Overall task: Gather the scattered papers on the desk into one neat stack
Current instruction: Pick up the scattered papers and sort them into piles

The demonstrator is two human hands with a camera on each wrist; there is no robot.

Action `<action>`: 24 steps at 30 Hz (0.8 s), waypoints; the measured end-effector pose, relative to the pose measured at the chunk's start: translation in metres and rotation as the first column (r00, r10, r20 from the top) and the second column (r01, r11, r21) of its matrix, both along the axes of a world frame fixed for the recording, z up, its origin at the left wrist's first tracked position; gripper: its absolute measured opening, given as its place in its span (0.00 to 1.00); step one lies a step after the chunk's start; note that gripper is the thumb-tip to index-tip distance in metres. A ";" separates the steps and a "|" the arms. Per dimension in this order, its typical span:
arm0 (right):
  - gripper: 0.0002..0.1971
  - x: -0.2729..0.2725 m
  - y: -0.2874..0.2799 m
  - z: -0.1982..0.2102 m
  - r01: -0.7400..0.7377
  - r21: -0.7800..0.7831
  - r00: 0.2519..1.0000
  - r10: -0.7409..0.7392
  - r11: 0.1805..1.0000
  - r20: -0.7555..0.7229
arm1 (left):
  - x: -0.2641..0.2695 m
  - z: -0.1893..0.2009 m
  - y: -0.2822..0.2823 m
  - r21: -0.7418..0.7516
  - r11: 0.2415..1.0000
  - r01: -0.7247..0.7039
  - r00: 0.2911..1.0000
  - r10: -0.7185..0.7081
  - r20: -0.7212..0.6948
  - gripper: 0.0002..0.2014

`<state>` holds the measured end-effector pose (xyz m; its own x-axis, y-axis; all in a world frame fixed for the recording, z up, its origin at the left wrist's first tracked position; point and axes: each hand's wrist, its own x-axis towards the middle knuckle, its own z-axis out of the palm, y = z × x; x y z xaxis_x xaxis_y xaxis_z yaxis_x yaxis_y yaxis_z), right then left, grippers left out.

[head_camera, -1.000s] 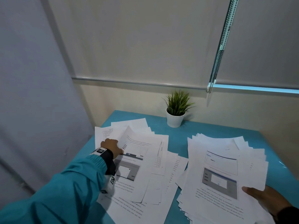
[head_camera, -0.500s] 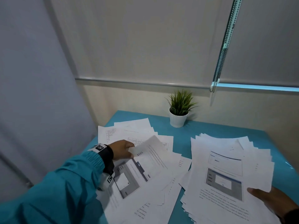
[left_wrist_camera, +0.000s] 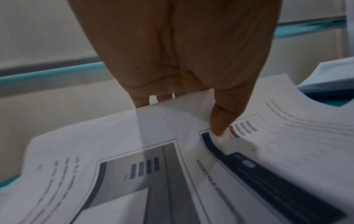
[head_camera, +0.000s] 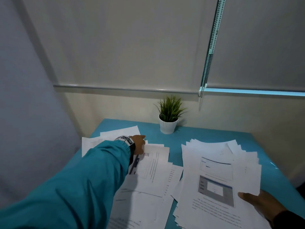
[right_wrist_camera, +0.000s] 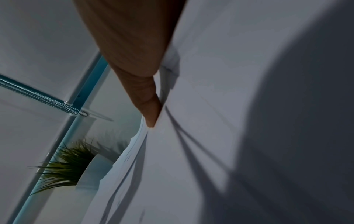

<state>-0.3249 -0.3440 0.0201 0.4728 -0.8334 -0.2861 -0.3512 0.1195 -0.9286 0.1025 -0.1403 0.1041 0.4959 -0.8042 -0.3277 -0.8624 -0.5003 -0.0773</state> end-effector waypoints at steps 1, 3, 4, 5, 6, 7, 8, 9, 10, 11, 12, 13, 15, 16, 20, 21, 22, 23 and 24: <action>0.46 -0.001 0.002 0.004 0.005 0.001 1.000 -0.005 1.000 -0.009 | 0.000 -0.005 -0.005 0.031 1.000 -0.007 1.000 0.007 -0.003 0.31; 0.30 0.003 0.011 0.017 0.015 0.005 1.000 -0.015 1.000 0.019 | -0.002 -0.011 -0.008 0.050 0.998 -0.031 0.999 0.030 0.024 0.32; 0.26 0.004 0.011 0.018 0.013 0.015 0.999 -0.013 1.000 0.038 | -0.002 -0.015 -0.008 0.031 0.999 -0.029 0.999 0.027 0.041 0.31; 0.26 0.004 0.013 0.022 0.012 0.017 0.999 -0.012 1.000 0.039 | -0.001 -0.018 -0.008 0.010 1.000 -0.013 0.998 0.012 0.060 0.29; 0.31 0.005 0.014 0.022 0.001 0.023 0.999 -0.002 1.000 0.040 | -0.001 -0.020 -0.008 -0.012 1.000 0.007 0.996 -0.006 0.084 0.26; 0.40 0.004 0.013 0.020 0.020 0.007 0.999 -0.020 1.000 0.031 | 0.000 -0.020 -0.007 -0.046 0.999 0.024 0.994 -0.019 0.105 0.23; 0.46 0.003 0.010 0.016 0.012 -0.014 0.999 -0.012 1.000 0.043 | 0.001 -0.017 -0.005 -0.092 0.995 0.032 0.994 -0.022 0.107 0.20; 0.46 0.002 0.010 0.016 -0.002 -0.029 0.999 0.004 1.000 0.038 | 0.003 -0.013 -0.001 -0.141 0.990 0.024 0.995 -0.010 0.096 0.17; 0.40 0.002 0.010 0.016 -0.022 -0.024 0.999 0.023 0.999 0.038 | 0.005 -0.006 0.003 -0.199 0.980 0.013 0.998 0.001 0.069 0.15; 0.28 0.003 0.014 0.020 -0.024 -0.030 0.999 0.025 0.999 0.034 | 0.009 0.001 0.008 -0.287 0.958 -0.017 0.999 0.025 0.024 0.14; 0.20 0.002 0.010 0.018 -0.021 -0.034 0.998 0.023 0.999 0.057 | 0.012 0.011 0.013 -0.395 0.917 -0.060 0.998 0.054 -0.028 0.13; 0.17 0.001 0.009 0.018 -0.012 -0.044 0.998 0.014 0.999 0.055 | 0.016 0.022 0.019 -0.512 0.850 -0.120 0.993 0.093 -0.077 0.14; 0.22 0.000 0.010 0.017 -0.037 -0.025 0.997 0.039 0.999 0.063 | 0.026 0.046 0.036 -0.731 0.628 -0.269 0.963 0.152 -0.223 0.17; 0.26 0.000 0.010 0.016 -0.038 -0.024 0.997 0.040 0.999 0.071 | 0.034 0.056 0.046 -0.794 0.502 -0.342 0.938 0.139 -0.316 0.20; 0.17 0.000 0.012 0.016 -0.009 0.011 0.998 0.008 1.000 0.062 | 0.085 0.053 0.097 -0.773 0.224 -0.594 0.801 0.070 -0.595 0.29; 0.16 -0.001 0.012 0.017 0.005 0.015 0.998 -0.006 1.000 0.060 | 0.087 0.046 0.109 -0.731 0.212 -0.649 0.756 0.066 -0.651 0.28; 0.16 -0.003 0.011 0.015 0.002 0.031 0.997 -0.004 1.000 0.074 | 0.081 0.037 0.119 -0.690 0.220 -0.690 0.716 0.070 -0.694 0.26; 0.17 -0.003 0.010 0.012 0.004 0.050 0.996 -0.008 0.999 0.084 | 0.057 0.041 0.128 -0.651 0.245 -0.718 0.687 0.096 -0.721 0.23; 0.20 -0.002 0.010 0.012 -0.001 0.068 0.995 -0.006 0.998 0.101 | 0.042 0.034 0.136 -0.626 0.316 -0.713 0.689 0.150 -0.709 0.23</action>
<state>-0.3274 -0.3336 0.0316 0.5004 -0.8146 -0.2932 -0.2557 0.1845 -0.9490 0.1444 -0.0042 0.1378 0.8722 -0.4870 0.0459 -0.2481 -0.3595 0.8995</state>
